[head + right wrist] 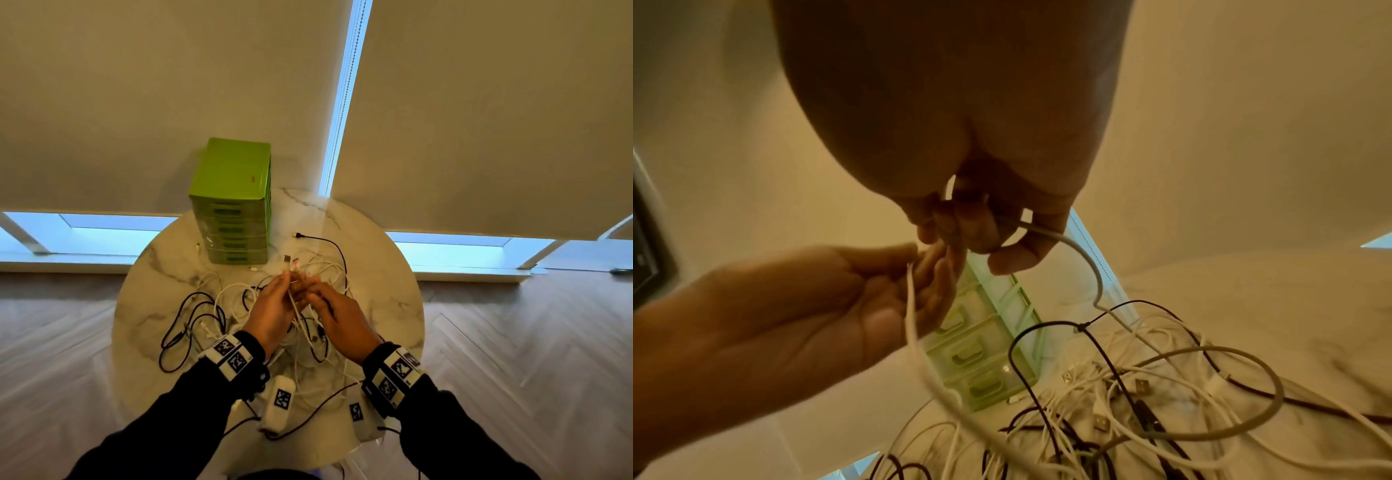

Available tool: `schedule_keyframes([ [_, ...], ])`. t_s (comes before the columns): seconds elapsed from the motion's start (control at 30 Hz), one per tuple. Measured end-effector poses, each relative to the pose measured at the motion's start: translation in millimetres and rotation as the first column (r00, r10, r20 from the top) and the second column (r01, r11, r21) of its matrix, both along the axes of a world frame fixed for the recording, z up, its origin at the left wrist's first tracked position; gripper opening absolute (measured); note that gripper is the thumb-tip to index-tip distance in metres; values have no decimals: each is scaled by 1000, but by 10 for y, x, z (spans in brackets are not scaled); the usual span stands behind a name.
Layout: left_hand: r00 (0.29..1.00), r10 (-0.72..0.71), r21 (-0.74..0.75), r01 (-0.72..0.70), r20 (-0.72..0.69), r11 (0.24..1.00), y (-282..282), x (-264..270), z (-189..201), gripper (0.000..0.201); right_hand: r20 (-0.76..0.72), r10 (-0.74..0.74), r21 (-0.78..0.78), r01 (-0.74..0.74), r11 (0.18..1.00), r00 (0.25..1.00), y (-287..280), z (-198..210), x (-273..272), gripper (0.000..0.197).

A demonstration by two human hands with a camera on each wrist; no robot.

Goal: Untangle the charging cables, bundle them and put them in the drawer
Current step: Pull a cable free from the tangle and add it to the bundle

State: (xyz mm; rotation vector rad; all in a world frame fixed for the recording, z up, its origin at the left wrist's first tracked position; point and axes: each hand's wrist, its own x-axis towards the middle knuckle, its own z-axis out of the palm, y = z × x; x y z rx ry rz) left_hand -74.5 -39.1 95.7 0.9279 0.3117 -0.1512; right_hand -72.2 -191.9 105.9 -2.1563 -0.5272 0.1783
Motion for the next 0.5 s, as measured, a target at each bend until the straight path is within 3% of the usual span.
schedule_keyframes([
  [0.17, 998, -5, -68, 9, 59, 998, -95, -53, 90, 39, 16, -22, -64, 23, 998, 1000, 63, -91, -84, 21],
  [0.3, 996, 17, 3, -17, 87, 1000, -90, -71, 55, 37, 1, -17, -75, 17, 997, 1000, 58, -88, -88, 27],
  [0.37, 994, 31, 30, -35, 100, 999, -104, -82, 62, 36, -7, -16, -34, 16, 999, 1000, 46, -91, -77, 33],
  [0.5, 992, 64, -31, -61, 106, 998, -165, -71, 80, 37, -61, -25, 48, 28, 998, 998, 83, -117, -60, 23],
])
